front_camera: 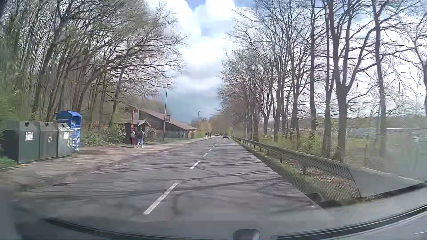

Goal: Follow the waypoints while adhering to traffic rules and regulations

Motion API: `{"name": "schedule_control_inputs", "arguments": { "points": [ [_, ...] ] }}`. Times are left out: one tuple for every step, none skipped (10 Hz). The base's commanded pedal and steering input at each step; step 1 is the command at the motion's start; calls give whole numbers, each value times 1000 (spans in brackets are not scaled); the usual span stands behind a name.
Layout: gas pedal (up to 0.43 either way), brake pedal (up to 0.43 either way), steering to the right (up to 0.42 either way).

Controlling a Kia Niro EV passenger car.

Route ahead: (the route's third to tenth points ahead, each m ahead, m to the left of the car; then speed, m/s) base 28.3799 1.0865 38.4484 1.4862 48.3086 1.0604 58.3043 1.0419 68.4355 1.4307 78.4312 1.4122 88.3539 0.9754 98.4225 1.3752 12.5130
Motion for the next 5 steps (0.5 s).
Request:
{"name": "schedule_control_inputs", "arguments": {
  "points": [
    [20, 0, 0],
    [28, 0, 0],
    [39, 0, 0],
    [47, 0, 0],
    [47, 0, 0]
  ]
}}
